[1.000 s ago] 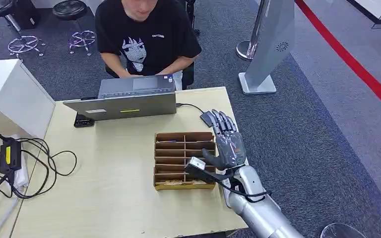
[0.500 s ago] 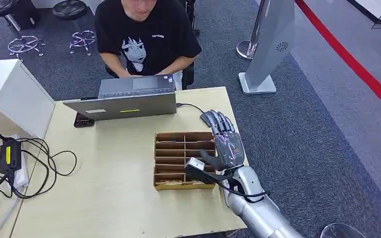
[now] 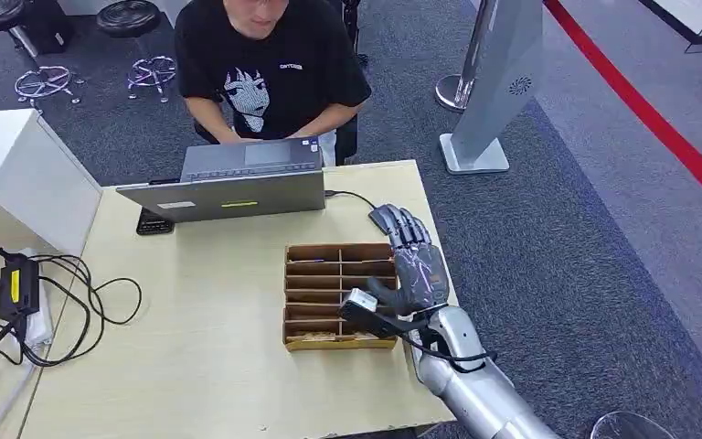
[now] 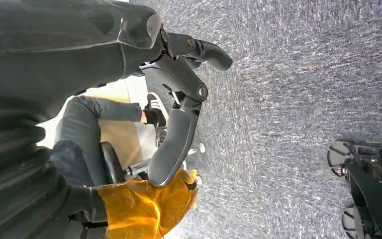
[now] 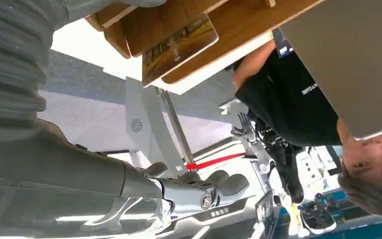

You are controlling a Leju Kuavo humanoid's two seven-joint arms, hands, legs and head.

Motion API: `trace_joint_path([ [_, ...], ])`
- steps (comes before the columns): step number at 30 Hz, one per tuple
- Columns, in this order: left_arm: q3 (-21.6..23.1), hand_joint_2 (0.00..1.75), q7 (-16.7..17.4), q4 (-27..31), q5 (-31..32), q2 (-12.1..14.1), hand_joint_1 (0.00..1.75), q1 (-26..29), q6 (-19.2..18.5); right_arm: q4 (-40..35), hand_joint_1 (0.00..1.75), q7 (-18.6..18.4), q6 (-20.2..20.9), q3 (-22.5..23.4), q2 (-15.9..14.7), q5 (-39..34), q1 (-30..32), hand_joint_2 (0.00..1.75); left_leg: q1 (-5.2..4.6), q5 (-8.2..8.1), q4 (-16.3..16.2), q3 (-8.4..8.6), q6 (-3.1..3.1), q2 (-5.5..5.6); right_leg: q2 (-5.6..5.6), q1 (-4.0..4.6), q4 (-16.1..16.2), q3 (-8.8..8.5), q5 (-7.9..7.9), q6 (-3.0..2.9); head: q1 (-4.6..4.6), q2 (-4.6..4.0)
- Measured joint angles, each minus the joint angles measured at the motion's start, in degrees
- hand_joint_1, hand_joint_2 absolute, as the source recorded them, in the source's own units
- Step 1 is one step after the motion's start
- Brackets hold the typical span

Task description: Pass the card to the sensor for recognition and then transmit it.

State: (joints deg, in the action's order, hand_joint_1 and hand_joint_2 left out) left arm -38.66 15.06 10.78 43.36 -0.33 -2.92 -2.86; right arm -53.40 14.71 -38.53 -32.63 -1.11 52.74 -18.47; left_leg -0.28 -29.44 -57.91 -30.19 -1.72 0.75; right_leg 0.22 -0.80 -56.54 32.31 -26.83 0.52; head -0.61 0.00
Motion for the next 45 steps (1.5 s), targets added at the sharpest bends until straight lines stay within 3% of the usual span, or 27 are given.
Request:
trace_joint_path([
  [11, 0.0, 1.75, 0.0, 0.0, 0.1, 0.0, 0.0, 0.0, 0.0, 0.8, 0.05, 0.0, 0.0, 0.0, 0.0, -0.5, -0.2, 1.75, 0.0, 0.0, 0.0, 0.0, 0.0, 0.0, 0.0, 0.0, 0.0, 0.0, 0.0, 0.0, 0.0, 0.0],
  [12, 0.0, 1.75, 0.0, 0.0, 0.1, 0.0, 0.0, 0.0, 0.0, 0.9, 0.94, 0.0, 0.0, 0.0, 0.0, -0.5, -0.2, 1.75, 0.0, 0.0, 0.0, 0.0, 0.0, 0.0, 0.0, 0.0, 0.0, 0.0, 0.0, 0.0, 0.0, 0.0],
  [13, 0.0, 1.75, 0.0, 0.0, 0.2, 0.0, 0.0, 0.0, 0.0, 1.0, 0.94, 0.0, 0.0, 0.0, 0.0, -0.5, -0.2, 1.75, 0.0, 0.0, 0.0, 0.0, 0.0, 0.0, 0.0, 0.0, 0.0, 0.0, 0.0, 0.0, 0.0, 0.0],
  [14, 0.0, 1.75, 0.0, 0.0, 0.3, 0.0, 0.0, 0.0, 0.0, 1.1, 1.64, 0.1, -0.1, 0.0, 0.0, -0.5, -0.2, 1.75, 0.0, 0.0, 0.0, 0.0, 0.0, 0.0, 0.0, 0.0, 0.0, 0.0, 0.0, 0.0, 0.0, 0.0],
  [15, 0.0, 1.75, 0.0, 0.0, 0.3, 0.0, 0.0, 0.0, 0.0, 1.2, 1.69, 0.1, -0.1, 0.0, 0.0, -0.5, -0.2, 1.75, 0.0, 0.0, 0.0, 0.0, 0.0, 0.0, 0.0, 0.0, 0.0, 0.0, 0.0, 0.0, 0.0, 0.0],
  [21, -0.1, 1.75, 0.0, 0.0, 0.5, 0.0, 0.0, 0.0, 0.0, 1.6, 1.69, 0.2, -0.2, -0.1, 0.0, -0.5, -0.3, 1.75, 0.0, 0.0, 0.0, 0.0, 0.0, 0.0, 0.0, 0.0, 0.0, 0.0, 0.0, 0.0, 0.0, 0.0],
  [23, -0.4, 1.75, 0.0, 0.0, 0.5, 0.0, 0.0, 0.0, 0.0, 1.7, 1.54, 0.3, -0.3, -0.1, 0.0, -0.5, -0.3, 1.75, 0.0, 0.0, 0.0, 0.0, 0.0, 0.0, 0.0, 0.0, 0.0, 0.0, 0.0, 0.0, 0.0, 0.0],
  [26, -0.5, 1.75, 0.0, 0.0, 0.8, 0.0, 0.0, -0.1, 0.0, 1.9, 1.71, 0.2, -0.3, -0.1, 0.0, -0.5, -0.4, 1.75, 0.0, 0.0, 0.0, 0.0, 0.0, 0.0, 0.0, 0.0, 0.0, 0.0, 0.0, 0.0, -0.02, 0.0],
  [29, -0.9, 1.75, 0.0, 0.0, 1.0, 0.0, 0.0, -0.1, 0.0, 2.1, 1.75, 0.2, -0.5, -0.1, 0.0, -0.2, -0.5, 1.75, 0.0, 0.0, 0.0, 0.0, 0.0, 0.0, 0.0, 0.0, 0.0, 0.0, 0.0, 0.0, 0.0, 0.0],
  [45, -1.3, 1.75, 0.0, 0.0, 1.0, 0.0, 0.0, -0.2, 0.0, 2.7, 1.75, 0.2, -0.7, -0.1, 0.0, 0.3, -1.2, 1.75, 0.0, 0.0, 0.0, 0.0, 0.0, 0.0, 0.0, 0.0, 0.0, 0.0, 0.0, 0.0, 0.0, 0.0],
])
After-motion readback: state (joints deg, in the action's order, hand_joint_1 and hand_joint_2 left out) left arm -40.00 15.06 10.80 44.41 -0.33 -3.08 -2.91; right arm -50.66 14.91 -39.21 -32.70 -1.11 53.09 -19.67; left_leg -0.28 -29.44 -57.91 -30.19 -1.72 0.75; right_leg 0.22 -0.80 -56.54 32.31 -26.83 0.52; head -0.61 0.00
